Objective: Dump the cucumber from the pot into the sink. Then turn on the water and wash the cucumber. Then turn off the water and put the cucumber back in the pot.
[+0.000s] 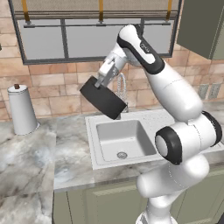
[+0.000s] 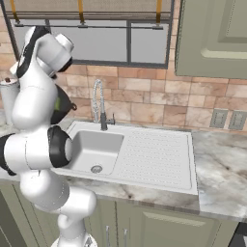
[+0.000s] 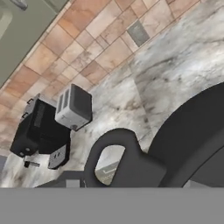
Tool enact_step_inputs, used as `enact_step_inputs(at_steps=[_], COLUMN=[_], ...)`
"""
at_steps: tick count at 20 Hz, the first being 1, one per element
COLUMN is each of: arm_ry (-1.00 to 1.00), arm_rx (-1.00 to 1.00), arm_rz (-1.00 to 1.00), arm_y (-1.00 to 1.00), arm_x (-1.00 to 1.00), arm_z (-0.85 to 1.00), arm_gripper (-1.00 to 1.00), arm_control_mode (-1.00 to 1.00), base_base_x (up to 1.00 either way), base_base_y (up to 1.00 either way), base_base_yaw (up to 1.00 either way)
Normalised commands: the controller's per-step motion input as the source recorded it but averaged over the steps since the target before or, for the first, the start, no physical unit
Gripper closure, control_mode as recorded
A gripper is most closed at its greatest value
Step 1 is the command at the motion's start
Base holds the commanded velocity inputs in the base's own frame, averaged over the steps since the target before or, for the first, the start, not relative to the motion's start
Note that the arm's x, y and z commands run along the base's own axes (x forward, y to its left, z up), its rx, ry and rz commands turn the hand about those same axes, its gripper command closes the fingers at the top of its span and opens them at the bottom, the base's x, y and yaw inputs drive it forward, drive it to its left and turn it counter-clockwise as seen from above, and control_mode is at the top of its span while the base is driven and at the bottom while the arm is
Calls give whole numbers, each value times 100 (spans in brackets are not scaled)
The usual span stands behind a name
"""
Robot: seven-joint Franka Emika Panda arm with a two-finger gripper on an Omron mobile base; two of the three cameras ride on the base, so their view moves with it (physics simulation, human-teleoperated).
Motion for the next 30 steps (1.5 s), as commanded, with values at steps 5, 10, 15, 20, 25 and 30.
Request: enact_step_inputs(at_steps=[5,10,15,20,25,30], arm_ry=[0,0,0,0,0,0], arm_rx=[19,21,19,18,20,19], arm_rz=[0,0,0,0,0,0], arm_y=[-20,-17,-19,-19,-28,-36], arm_x=[24,42,50,40,4,-3], arm_z=[0,0,0,0,11,16], arm_gripper=[100,100,100,100,100,100], arm_control_mode=[-100,-100,-100,-100,-100,-100], base_base_x=[0,0,0,0,0,0], base_base_y=[0,0,0,0,0,0], base_base_yaw=[0,0,0,0,0,0])
